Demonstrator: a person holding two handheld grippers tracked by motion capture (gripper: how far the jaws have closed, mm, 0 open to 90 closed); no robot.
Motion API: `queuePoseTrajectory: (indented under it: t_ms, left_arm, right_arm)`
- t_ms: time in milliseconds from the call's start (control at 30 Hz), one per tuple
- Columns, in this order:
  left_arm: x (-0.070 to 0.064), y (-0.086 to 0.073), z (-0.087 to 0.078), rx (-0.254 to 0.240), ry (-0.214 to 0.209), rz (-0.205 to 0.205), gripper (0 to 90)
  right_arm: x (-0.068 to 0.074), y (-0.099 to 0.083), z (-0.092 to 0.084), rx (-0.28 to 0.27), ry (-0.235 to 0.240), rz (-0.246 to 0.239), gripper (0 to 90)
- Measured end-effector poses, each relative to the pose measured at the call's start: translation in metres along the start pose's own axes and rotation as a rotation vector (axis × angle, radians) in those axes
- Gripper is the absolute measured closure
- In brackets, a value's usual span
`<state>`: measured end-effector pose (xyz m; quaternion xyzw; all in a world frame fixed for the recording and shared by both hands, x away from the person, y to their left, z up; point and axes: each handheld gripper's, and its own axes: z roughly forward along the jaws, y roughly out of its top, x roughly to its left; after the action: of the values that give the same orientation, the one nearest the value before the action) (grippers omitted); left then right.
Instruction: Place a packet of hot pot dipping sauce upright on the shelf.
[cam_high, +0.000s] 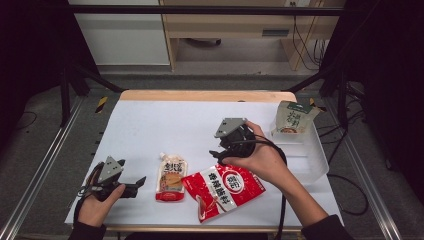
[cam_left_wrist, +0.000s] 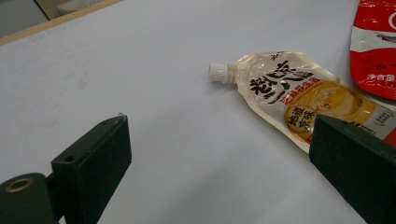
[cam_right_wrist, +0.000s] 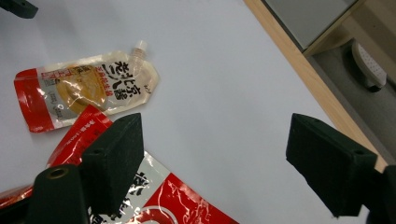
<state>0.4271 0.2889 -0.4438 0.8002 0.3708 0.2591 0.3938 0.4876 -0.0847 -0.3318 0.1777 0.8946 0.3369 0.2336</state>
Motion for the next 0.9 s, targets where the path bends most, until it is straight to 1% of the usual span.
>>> queuePoseTrajectory:
  t_ms: [100,133,167,300,433,467,533,600,633,667,700,767,800,833,900]
  left_arm:
    - [-0.001,0.0,0.001,0.002,-0.003,0.005,5.7]
    - [-0.002,0.0,0.001,0.003,-0.003,0.008,5.7]
    - [-0.002,0.001,0.001,0.004,-0.005,0.011,5.7]
    - [-0.005,0.001,0.002,0.007,-0.008,0.021,5.7]
    - [-0.006,0.001,0.002,0.01,-0.013,0.029,5.7]
    - [-0.006,0.001,0.002,0.01,-0.015,0.031,5.7]
    - [-0.007,0.001,0.003,0.011,-0.016,0.034,5.7]
    - [-0.008,0.001,0.003,0.012,-0.02,0.037,5.7]
    - [-0.008,0.001,0.003,0.013,-0.019,0.041,5.7]
    - [-0.008,0.001,0.003,0.014,-0.02,0.043,5.7]
    - [-0.009,0.002,0.004,0.016,-0.022,0.044,5.7]
    - [-0.009,0.002,0.004,0.016,-0.022,0.045,5.7]
    - [-0.009,0.002,0.004,0.016,-0.022,0.045,5.7]
    - [-0.009,0.001,0.004,0.016,-0.023,0.045,5.7]
    - [-0.008,0.001,0.004,0.016,-0.022,0.045,5.7]
  right_arm:
    - [0.002,0.002,0.006,0.009,-0.003,0.003,21.9]
    - [0.005,0.004,0.012,-0.002,0.013,0.025,23.5]
    - [0.007,0.005,0.015,-0.004,0.019,0.029,24.5]
    - [0.014,0.009,0.03,-0.006,0.037,0.039,27.8]
    - [0.017,0.012,0.037,-0.009,0.045,0.038,31.3]
    - [0.019,0.014,0.042,-0.023,0.054,0.062,33.9]
    - [0.02,0.014,0.043,-0.021,0.058,0.07,35.1]
    - [0.023,0.014,0.049,-0.019,0.074,0.084,39.1]
    - [0.025,0.013,0.055,-0.013,0.09,0.085,41.4]
    - [0.025,0.013,0.055,-0.013,0.09,0.085,41.4]
    - [0.029,0.013,0.062,-0.015,0.106,0.108,46.7]
    - [0.033,0.012,0.068,-0.023,0.117,0.126,49.7]
    - [0.033,0.012,0.068,-0.023,0.117,0.126,49.7]
    - [0.039,0.012,0.077,-0.025,0.128,0.141,53.7]
    - [0.044,0.011,0.085,-0.019,0.135,0.155,55.7]
